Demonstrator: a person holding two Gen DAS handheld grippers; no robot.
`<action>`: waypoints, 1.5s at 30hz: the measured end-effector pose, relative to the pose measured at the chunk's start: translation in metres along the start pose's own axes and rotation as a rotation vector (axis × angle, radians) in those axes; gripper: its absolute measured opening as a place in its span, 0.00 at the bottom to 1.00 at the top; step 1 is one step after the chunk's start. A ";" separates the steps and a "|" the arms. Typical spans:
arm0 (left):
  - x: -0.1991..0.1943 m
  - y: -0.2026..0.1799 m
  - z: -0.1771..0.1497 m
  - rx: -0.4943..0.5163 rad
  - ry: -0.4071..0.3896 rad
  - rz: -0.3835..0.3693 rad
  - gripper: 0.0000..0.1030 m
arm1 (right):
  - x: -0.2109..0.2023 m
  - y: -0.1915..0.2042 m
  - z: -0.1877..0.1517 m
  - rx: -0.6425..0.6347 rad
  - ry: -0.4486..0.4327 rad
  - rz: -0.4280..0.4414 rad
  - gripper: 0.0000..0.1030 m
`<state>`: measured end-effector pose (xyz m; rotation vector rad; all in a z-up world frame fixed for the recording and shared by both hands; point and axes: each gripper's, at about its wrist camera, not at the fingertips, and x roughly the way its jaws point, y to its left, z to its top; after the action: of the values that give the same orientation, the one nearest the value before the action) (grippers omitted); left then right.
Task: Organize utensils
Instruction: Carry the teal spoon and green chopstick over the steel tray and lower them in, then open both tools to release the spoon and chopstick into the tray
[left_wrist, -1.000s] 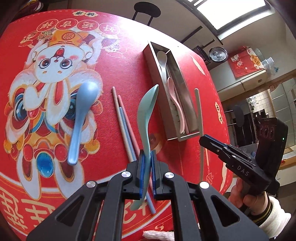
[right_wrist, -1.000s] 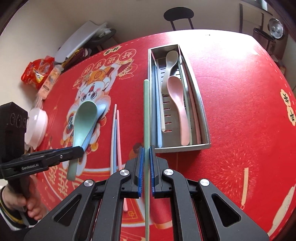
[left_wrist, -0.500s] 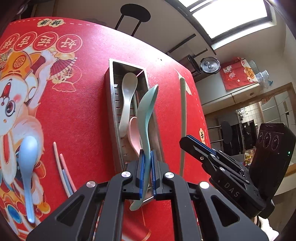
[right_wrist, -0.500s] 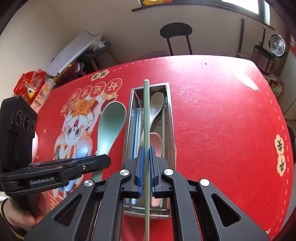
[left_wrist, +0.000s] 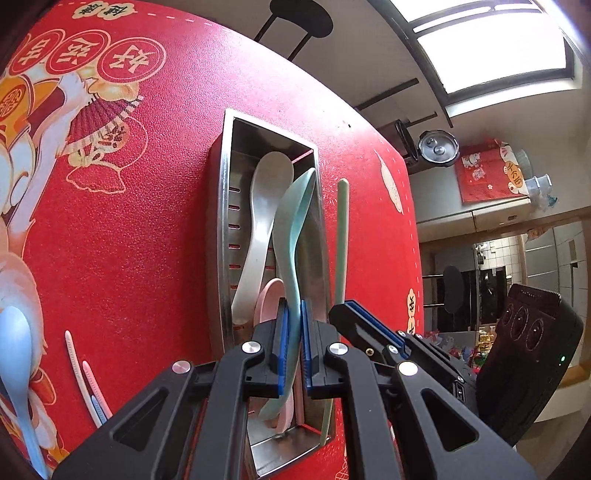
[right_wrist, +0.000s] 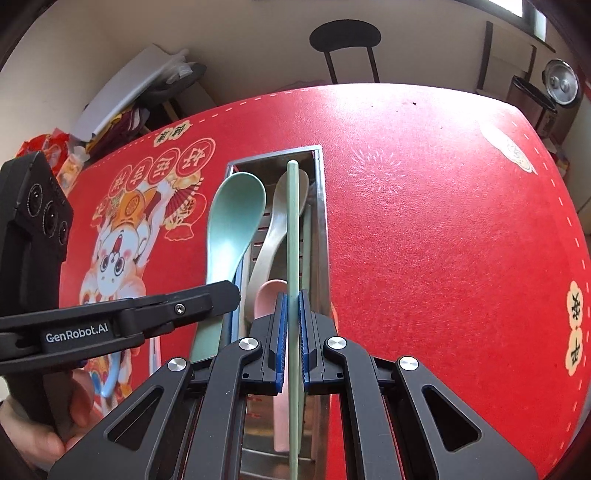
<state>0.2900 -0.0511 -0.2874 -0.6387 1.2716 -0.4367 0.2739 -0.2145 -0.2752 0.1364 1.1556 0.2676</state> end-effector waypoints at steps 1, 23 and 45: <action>0.002 0.001 0.002 -0.002 0.001 0.005 0.06 | 0.003 -0.001 0.000 0.006 0.005 0.000 0.06; -0.058 -0.009 0.007 0.135 -0.113 0.116 0.75 | -0.024 -0.001 -0.010 0.105 -0.049 -0.006 0.21; -0.191 0.079 -0.087 0.315 -0.266 0.411 0.94 | -0.063 0.070 -0.100 0.019 -0.158 0.105 0.85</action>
<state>0.1544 0.1117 -0.2130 -0.1526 1.0181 -0.1950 0.1488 -0.1683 -0.2428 0.2308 0.9957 0.3327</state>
